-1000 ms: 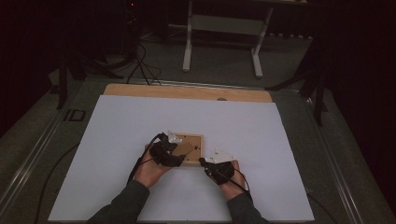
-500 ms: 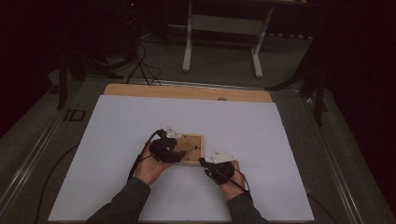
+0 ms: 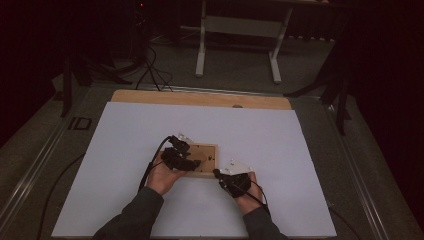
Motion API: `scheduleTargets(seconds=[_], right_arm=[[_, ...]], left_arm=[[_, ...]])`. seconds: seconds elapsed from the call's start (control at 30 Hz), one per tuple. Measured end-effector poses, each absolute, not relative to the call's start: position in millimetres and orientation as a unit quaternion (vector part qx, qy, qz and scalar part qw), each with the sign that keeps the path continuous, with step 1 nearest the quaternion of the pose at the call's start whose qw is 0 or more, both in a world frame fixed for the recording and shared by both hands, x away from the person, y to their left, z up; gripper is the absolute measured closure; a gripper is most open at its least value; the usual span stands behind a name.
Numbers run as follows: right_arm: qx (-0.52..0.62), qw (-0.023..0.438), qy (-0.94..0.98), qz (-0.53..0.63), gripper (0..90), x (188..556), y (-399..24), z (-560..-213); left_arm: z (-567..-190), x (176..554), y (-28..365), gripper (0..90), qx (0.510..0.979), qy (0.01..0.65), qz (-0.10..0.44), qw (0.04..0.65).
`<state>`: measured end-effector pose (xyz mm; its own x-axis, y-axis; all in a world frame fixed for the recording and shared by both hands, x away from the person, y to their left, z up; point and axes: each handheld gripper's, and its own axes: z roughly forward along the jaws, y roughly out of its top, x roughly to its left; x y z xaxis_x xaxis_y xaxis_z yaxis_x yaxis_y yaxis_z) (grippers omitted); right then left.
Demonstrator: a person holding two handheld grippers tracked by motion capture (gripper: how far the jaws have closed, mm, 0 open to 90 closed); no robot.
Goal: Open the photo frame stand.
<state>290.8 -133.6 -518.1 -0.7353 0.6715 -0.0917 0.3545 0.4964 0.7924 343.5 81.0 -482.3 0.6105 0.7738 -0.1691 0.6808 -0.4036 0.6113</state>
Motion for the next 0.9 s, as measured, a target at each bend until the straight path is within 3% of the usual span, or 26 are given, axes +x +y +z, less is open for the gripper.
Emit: scheduleTargets(seconds=[0.5, 0.9], right_arm=[[0.305, 0.198, 0.841, 0.400, 88.2, 291.1, -134.0, -518.3], [0.304, 0.200, 0.841, 0.400, 88.2, 291.0, -133.9, -518.3]], left_arm=[[-486.0, 348.5, 89.5, 51.0, 0.822, 0.464, 0.022, 0.330], [-487.3, 350.1, 91.3, 47.9, 0.816, 0.474, -0.004, 0.330]])
